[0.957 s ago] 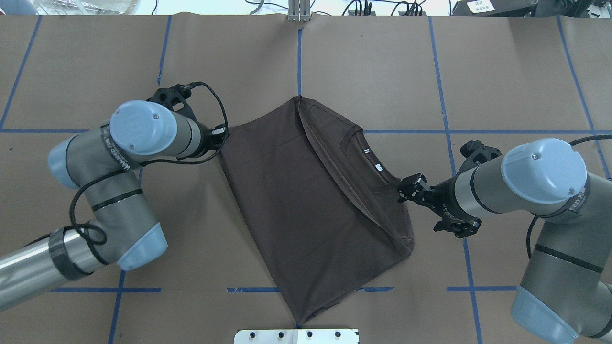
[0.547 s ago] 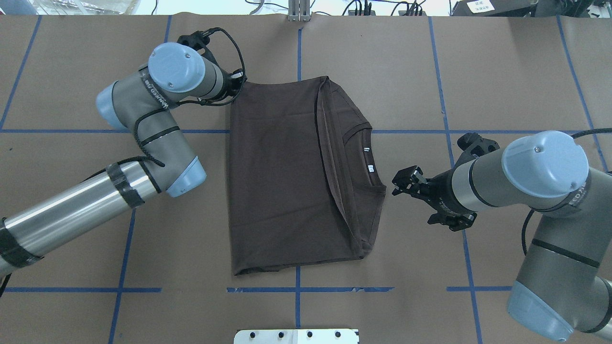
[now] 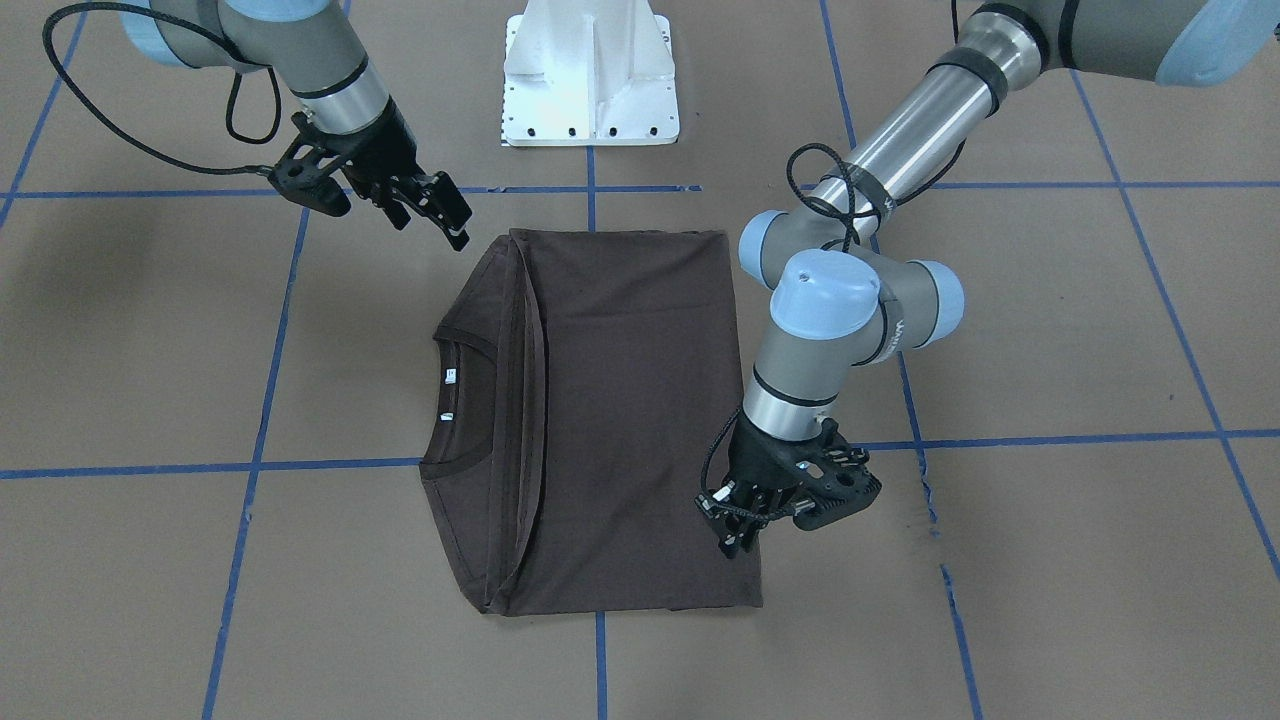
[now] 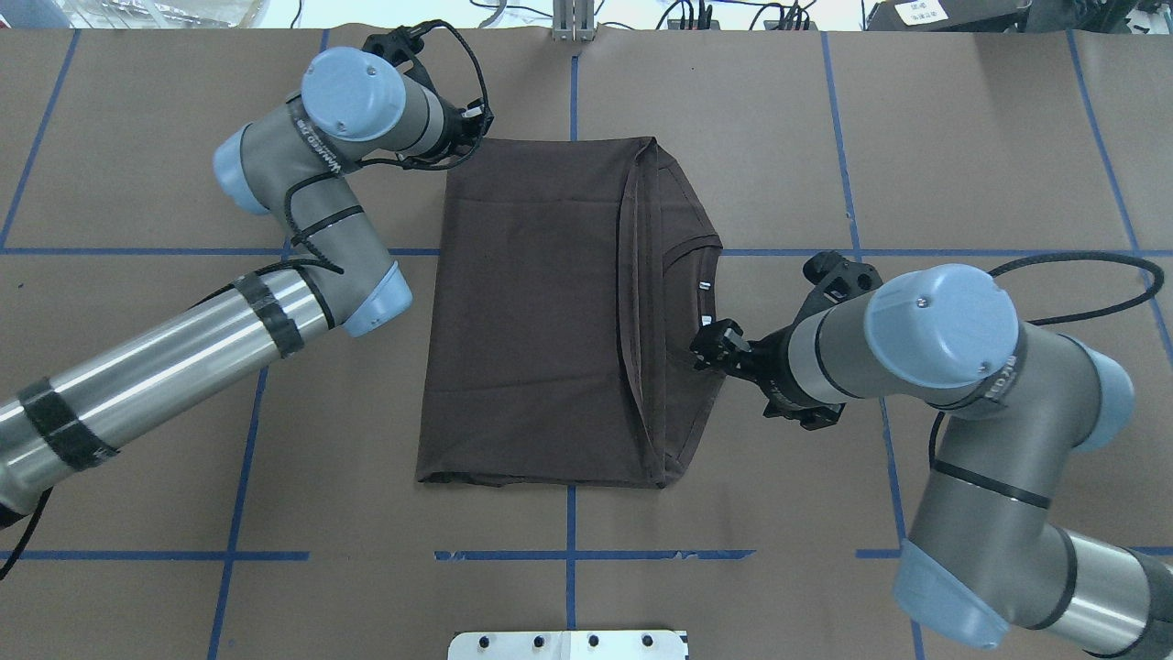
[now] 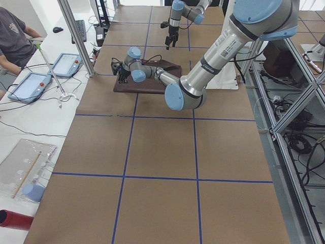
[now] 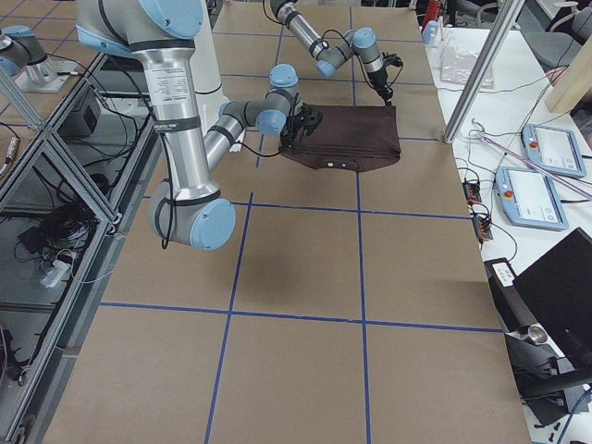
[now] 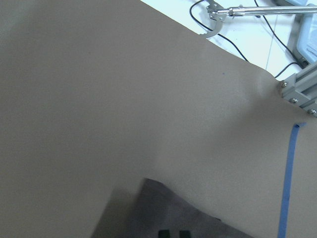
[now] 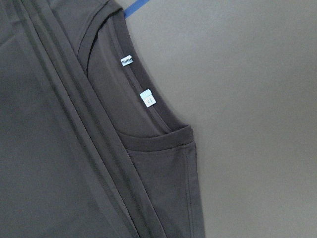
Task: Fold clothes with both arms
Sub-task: 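Fold the shirt side over toward the collar with the left gripper while the right holds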
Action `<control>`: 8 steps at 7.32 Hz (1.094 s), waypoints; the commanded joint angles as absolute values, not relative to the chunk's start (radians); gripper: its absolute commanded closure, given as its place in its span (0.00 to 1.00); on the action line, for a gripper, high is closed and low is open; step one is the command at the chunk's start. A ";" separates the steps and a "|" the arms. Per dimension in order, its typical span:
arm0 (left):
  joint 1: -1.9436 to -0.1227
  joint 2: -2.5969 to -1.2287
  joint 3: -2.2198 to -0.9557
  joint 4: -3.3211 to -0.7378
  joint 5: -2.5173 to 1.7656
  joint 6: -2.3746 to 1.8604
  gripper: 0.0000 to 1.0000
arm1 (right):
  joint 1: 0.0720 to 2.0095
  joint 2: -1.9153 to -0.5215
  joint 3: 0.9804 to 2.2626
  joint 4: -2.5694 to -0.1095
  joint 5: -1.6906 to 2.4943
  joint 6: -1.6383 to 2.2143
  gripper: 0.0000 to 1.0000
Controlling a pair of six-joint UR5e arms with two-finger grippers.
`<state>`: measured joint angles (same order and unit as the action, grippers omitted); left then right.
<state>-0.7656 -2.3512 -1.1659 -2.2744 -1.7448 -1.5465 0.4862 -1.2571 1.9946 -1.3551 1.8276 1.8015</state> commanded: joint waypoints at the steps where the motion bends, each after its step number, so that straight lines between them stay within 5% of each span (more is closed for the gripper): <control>1: -0.767 -2.118 -1.475 -2.276 -1.859 -1.546 0.58 | 0.408 -1.105 1.837 -1.428 1.761 1.676 0.00; 5: -0.765 -2.103 -1.489 -2.276 -1.861 -1.548 0.58 | 0.367 -1.037 1.730 -1.515 1.690 1.473 0.00; 8: -0.765 -2.103 -1.491 -2.276 -1.861 -1.549 0.58 | 0.391 -1.147 1.825 -1.549 1.690 1.453 0.00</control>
<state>-0.7655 -2.1032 -1.4905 -2.2764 -1.8607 -1.5481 0.3811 -1.0867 1.7630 -1.5383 1.6898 1.4604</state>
